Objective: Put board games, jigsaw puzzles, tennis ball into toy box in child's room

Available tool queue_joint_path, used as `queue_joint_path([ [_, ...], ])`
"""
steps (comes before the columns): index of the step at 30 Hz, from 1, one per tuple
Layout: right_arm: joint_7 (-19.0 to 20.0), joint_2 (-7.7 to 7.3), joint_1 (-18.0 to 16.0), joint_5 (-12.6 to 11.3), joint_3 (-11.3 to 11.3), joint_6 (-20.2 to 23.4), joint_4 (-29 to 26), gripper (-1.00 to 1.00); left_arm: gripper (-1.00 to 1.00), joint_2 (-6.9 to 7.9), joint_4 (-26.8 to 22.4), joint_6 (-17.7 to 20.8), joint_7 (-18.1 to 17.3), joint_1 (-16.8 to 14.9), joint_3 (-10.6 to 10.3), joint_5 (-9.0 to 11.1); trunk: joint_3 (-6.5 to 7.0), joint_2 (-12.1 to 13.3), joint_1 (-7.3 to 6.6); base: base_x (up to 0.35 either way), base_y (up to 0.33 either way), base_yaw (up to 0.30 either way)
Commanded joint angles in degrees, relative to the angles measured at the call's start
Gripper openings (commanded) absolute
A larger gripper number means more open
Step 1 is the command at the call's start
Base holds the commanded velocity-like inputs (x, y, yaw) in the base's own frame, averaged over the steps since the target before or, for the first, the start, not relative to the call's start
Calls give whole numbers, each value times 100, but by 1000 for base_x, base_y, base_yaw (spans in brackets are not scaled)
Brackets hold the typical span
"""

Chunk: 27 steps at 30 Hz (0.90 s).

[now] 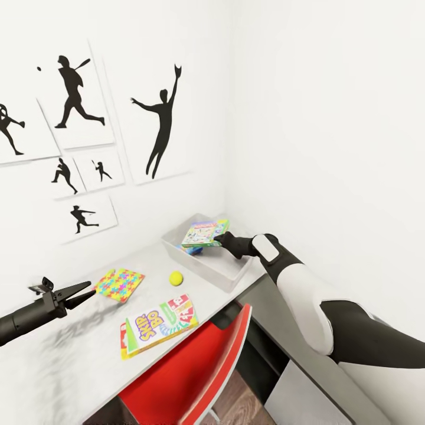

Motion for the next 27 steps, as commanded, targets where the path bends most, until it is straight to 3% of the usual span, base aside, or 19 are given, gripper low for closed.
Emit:
queue_joint_path([
  [1,12,2,-6,20,-31,23,-2,-100,100,1,-1,60,-24,-5,1,-5,-22,-13,3,0,0,0],
  [6,5,2,0,-101,-38,10,-2,-100,100,1,-1,60,-24,-5,1,-5,-69,-13,3,0,0,0],
  [27,-1,2,-39,-164,-81,22,-2,-100,100,1,-1,60,-24,-5,1,-5,-266,-13,3,0,0,0],
])
